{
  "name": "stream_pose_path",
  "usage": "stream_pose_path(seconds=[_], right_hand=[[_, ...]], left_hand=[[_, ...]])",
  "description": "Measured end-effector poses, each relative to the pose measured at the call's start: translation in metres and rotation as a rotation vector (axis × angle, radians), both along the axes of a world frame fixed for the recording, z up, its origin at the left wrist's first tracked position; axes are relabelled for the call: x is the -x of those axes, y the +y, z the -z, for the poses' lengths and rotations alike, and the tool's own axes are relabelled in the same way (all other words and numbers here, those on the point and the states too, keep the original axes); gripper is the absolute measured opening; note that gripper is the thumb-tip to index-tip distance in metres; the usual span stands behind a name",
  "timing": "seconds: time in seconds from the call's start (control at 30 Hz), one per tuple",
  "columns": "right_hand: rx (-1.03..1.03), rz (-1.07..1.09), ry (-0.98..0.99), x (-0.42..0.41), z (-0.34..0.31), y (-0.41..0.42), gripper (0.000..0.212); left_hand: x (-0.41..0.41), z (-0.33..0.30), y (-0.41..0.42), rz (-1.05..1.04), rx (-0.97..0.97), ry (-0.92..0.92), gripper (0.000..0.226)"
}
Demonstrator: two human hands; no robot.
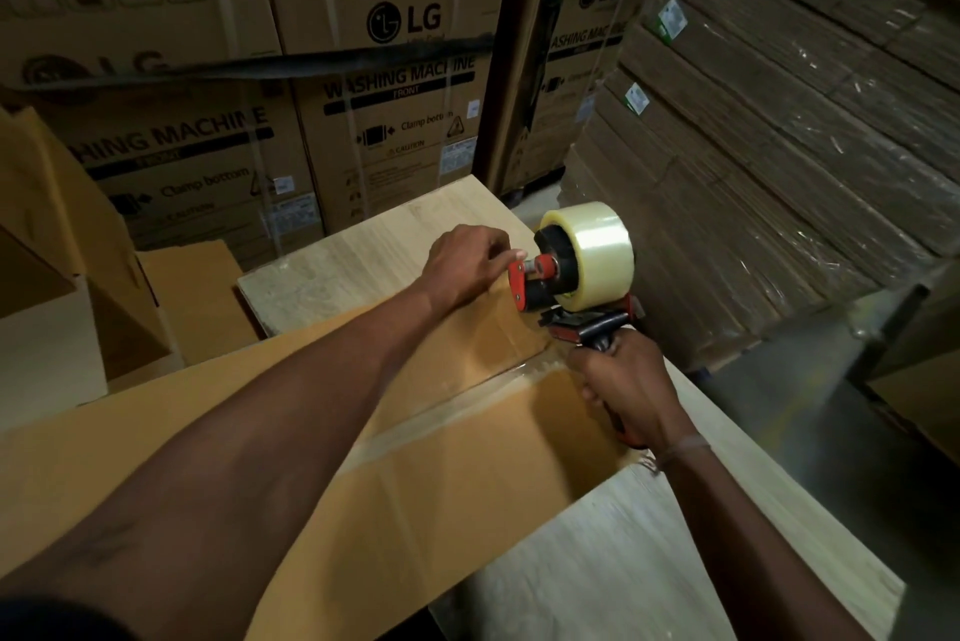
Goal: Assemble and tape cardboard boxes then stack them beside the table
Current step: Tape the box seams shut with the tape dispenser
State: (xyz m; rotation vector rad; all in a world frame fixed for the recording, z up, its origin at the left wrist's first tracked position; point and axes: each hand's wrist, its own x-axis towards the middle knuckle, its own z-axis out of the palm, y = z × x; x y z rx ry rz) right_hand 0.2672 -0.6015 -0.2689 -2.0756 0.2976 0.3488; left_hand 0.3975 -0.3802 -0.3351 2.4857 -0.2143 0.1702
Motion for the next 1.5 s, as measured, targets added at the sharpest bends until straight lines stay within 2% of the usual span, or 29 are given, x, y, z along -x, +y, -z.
stream_pose_path(seconds=[0.4, 0.57, 0.77, 0.83, 0.97, 1.23, 1.43, 1.5], right_hand=[[-0.065, 0.028, -0.049, 0.035, 0.003, -0.03, 0.02], [-0.053, 0.058, -0.068, 0.041, 0.009, -0.024, 0.037], [-0.041, 0.089, -0.08, 0.038, 0.011, -0.02, 0.021], [-0.005, 0.063, -0.1, 0.036, 0.011, -0.02, 0.03], [0.028, 0.041, -0.112, 0.036, 0.01, -0.023, 0.026], [0.047, 0.064, -0.064, 0.054, 0.01, -0.049, 0.044], [0.011, 0.146, 0.007, 0.086, 0.015, -0.072, 0.021], [0.005, 0.15, -0.017, 0.09, 0.022, -0.071, 0.024]], left_hand=[[-0.006, 0.0, -0.003, -0.028, -0.008, 0.025, 0.031], [-0.004, 0.001, -0.006, -0.029, -0.083, -0.001, 0.038], [-0.006, -0.001, -0.005, 0.005, -0.15, -0.034, 0.041], [-0.007, 0.0, -0.004, 0.0, -0.145, -0.043, 0.041], [-0.006, 0.0, -0.003, 0.0, -0.133, -0.04, 0.041], [-0.005, 0.002, -0.003, -0.007, -0.125, -0.042, 0.043], [-0.006, 0.0, -0.005, -0.03, -0.163, -0.014, 0.043], [-0.003, -0.003, -0.008, -0.039, -0.189, 0.002, 0.043]])
